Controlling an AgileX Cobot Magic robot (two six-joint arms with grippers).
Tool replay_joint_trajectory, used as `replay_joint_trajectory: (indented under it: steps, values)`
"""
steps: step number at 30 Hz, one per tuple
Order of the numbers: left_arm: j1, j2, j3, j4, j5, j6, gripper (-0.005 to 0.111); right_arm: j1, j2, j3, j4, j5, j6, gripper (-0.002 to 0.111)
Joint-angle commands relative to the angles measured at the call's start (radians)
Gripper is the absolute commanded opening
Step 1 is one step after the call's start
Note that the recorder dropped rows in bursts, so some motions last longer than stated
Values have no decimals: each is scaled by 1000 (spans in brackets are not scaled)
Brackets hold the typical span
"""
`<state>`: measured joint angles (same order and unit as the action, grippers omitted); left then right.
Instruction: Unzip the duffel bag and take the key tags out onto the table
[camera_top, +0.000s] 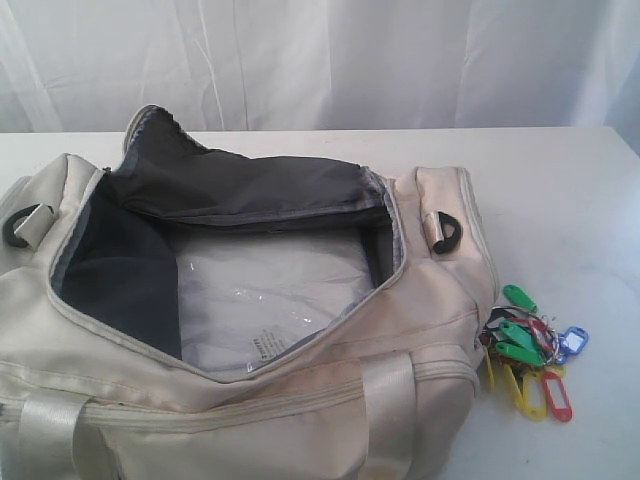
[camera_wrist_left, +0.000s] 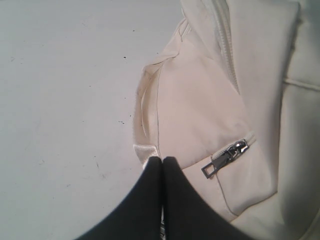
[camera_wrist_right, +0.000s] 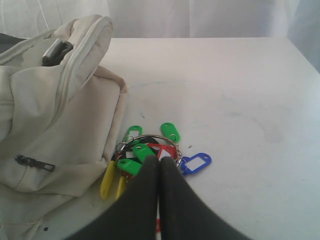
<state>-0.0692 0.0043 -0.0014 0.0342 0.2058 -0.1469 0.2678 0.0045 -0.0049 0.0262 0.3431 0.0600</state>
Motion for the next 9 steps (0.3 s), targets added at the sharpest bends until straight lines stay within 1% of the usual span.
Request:
replay_joint_trajectory:
  steps: [1,9]
  values:
    - [3,-4,1,-3,-4,-7,0,2,-4,5,2,-7,-11,0]
    - [3,-4,1,-3,-4,-7,0,1,-4,5,2,-7,-16,0]
